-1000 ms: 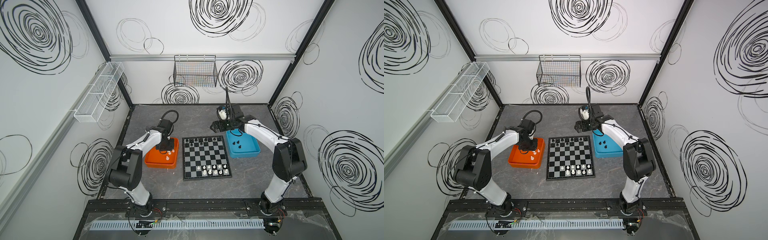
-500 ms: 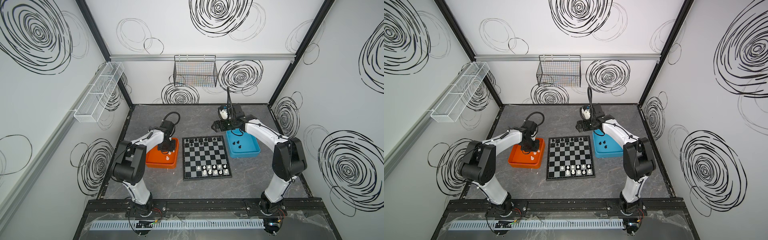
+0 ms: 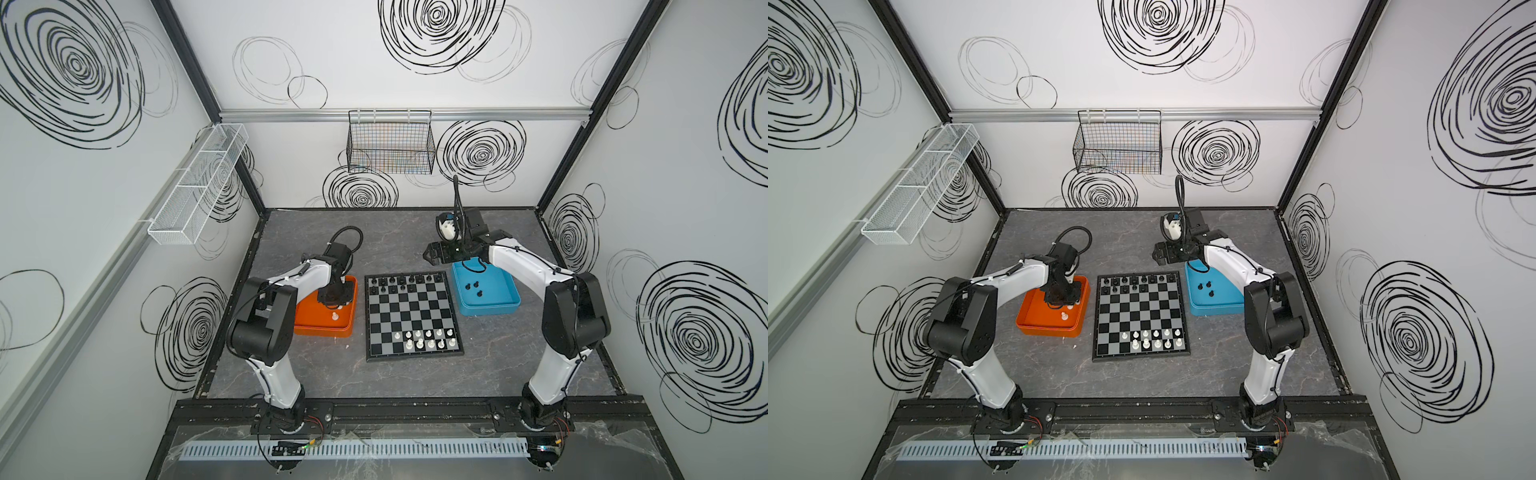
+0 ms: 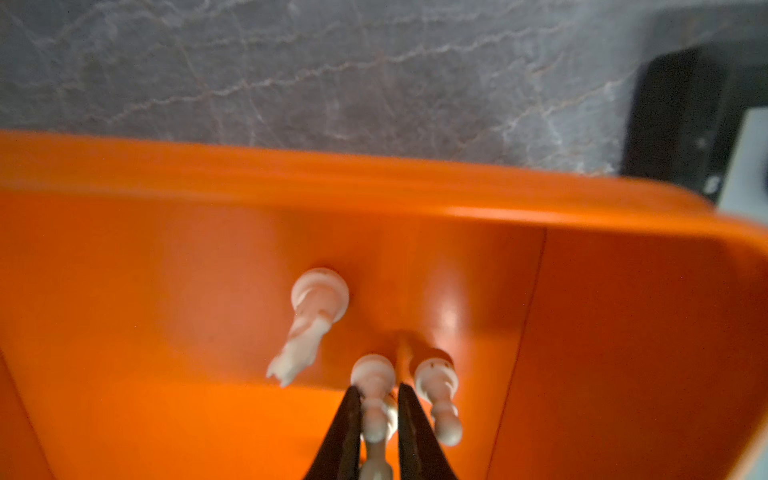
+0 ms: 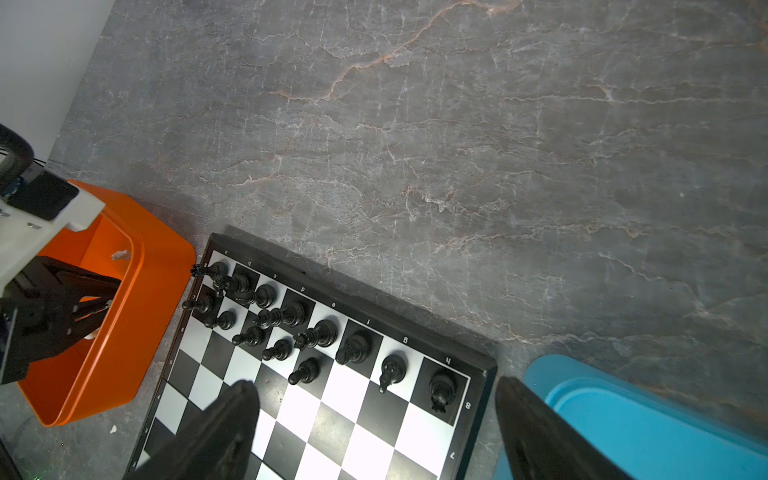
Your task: Set up the chess pieces on the board
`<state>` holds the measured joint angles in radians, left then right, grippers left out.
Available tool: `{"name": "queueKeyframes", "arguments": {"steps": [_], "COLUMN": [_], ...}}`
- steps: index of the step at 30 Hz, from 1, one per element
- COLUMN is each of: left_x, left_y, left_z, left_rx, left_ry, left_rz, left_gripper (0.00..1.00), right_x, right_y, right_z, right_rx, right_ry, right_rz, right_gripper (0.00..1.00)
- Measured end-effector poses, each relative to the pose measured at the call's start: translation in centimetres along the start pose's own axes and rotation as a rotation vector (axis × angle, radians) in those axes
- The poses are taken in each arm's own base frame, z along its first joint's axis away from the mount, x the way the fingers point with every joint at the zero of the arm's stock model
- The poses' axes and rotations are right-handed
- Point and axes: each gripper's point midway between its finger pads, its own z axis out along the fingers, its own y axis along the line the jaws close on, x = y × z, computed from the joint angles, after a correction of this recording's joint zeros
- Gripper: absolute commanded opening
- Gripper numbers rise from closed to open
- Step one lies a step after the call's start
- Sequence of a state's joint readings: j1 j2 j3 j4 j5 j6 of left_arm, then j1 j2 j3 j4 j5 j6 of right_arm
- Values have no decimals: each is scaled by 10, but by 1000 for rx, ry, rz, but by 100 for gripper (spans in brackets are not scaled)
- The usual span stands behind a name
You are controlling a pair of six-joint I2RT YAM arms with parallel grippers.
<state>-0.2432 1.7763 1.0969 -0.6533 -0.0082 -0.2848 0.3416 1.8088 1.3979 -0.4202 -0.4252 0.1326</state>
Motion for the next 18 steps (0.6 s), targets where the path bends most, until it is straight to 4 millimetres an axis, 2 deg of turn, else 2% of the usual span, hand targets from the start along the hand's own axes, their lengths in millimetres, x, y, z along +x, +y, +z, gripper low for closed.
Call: {"name": "queueKeyframes", "arguments": {"steps": [5, 18], "left_x": [0, 7], "left_y": [0, 5], "left_z": [0, -10], "left_rx": [-3, -18], "left_ry": [1, 0], "left_rz": [1, 3], "left_gripper": [13, 12], "right_x": [0, 0], "right_y": [-1, 0], "right_z": [0, 0], "right_rx": [-1, -4], "right_ry": [1, 1], "right_rz": [4, 5], "right_gripper": [93, 93]}}
